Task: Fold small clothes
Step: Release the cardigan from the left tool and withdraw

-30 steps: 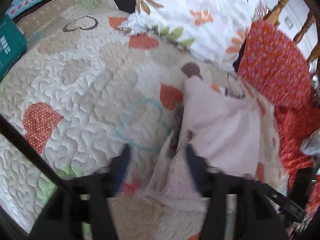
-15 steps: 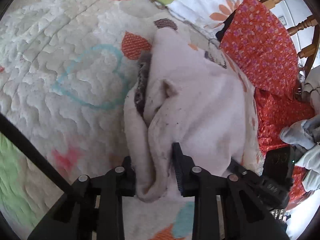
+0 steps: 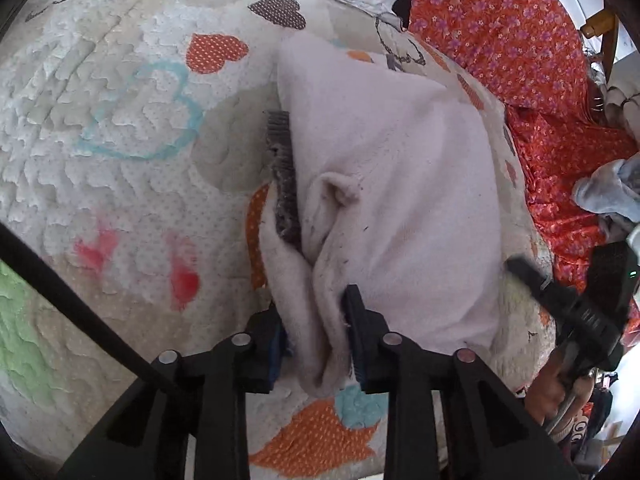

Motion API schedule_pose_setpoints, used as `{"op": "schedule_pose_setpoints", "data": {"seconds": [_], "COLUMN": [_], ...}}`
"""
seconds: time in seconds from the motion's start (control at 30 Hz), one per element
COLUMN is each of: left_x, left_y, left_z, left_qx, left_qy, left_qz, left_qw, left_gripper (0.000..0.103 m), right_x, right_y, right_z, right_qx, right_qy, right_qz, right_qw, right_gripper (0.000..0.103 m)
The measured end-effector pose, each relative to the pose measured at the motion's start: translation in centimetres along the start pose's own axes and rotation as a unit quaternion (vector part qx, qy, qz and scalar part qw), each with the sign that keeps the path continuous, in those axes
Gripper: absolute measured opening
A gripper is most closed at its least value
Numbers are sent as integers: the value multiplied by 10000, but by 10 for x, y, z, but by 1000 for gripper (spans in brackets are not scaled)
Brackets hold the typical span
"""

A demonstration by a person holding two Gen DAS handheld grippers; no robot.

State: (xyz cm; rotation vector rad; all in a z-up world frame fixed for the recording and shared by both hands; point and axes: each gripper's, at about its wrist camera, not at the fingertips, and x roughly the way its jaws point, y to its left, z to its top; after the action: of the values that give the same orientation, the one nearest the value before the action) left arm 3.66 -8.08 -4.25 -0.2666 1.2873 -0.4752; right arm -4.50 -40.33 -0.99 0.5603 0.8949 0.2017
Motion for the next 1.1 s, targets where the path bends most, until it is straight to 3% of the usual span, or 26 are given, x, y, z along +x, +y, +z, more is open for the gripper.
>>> {"op": "schedule_pose_setpoints", "data": {"seconds": [0.1,0.13,0.23,0.3,0.37,0.4,0.43,0.5,0.57,0.67,0.73,0.77,0.8,0.83,0.87,0.9,0.93,1.0,1.03,1.07,1.1], "left_x": [-18,-26,-54,-72,-87,-93,-98,-110,-122,-142,-157,-165,-169,-172,-174,-177,-177,-177,-177,-176,-175], "left_y": [8,11,16,21,18,12,6,-3,-14,-29,-39,-44,-46,-48,-49,-49,-49,-48,-48,-46,-44], "left_z": [2,2,3,2,-2,-3,-6,-12,-19,-33,-44,-49,-51,-52,-52,-48,-44,-29,-24,-19,-12], "left_qx": [-219,-272,-515,-740,-706,-569,-397,-90,140,356,549,638,680,673,653,603,541,346,257,170,95], "left_qy": [-162,-270,-772,-1201,-1697,-1984,-2284,-2806,-3313,-4074,-4616,-4796,-4876,-4902,-4890,-4783,-4635,-4179,-4054,-3951,-3849], "left_qz": [-67,-53,-74,-103,241,496,759,1214,1642,2233,2440,2433,2398,2366,2317,2203,2138,1849,1661,1457,1252], "left_qw": [9996,9993,9957,9899,9827,9772,9698,9521,9290,8848,8511,8407,8367,8362,8384,8480,8582,8888,8986,9068,9144], "left_gripper": [29,30,53,67,70,75,78,85,89,101,103,103,103,103,103,103,103,103,103,103,103], "right_x": [-5,4,40,75,107,106,101,103,98,76,40,25,11,-8,-17,-22,-20,-10,-6,-2,0], "right_y": [23,31,43,37,33,35,45,56,62,77,92,95,100,101,99,92,82,55,42,31,25], "right_z": [10,11,6,-9,-36,-43,-47,-60,-74,-68,-54,-50,-45,-42,-41,-38,-34,-24,-22,-20,-19], "right_qx": [-117,-118,70,355,625,504,232,118,-205,-846,-1420,-1564,-1664,-1798,-1824,-1756,-1592,-1078,-769,-522,-415], "right_qy": [-222,-59,479,1137,1850,1836,1963,2467,2461,1861,901,481,55,-584,-916,-1146,-1016,-440,-275,-122,-60], "right_qz": [416,706,1094,1315,1683,1746,1772,1982,1639,1081,561,374,156,-182,-312,-513,-833,-1045,-994,-1029,-1055], "right_qw": [9988,9974,9928,9841,9662,9660,9641,9485,9550,9729,9842,9858,9859,9818,9784,9764,9785,9877,9917,9932,9935], "right_gripper": [27,27,26,26,21,20,20,22,23,25,25,32,39,61,81,88,91,82,58,43,39]}}
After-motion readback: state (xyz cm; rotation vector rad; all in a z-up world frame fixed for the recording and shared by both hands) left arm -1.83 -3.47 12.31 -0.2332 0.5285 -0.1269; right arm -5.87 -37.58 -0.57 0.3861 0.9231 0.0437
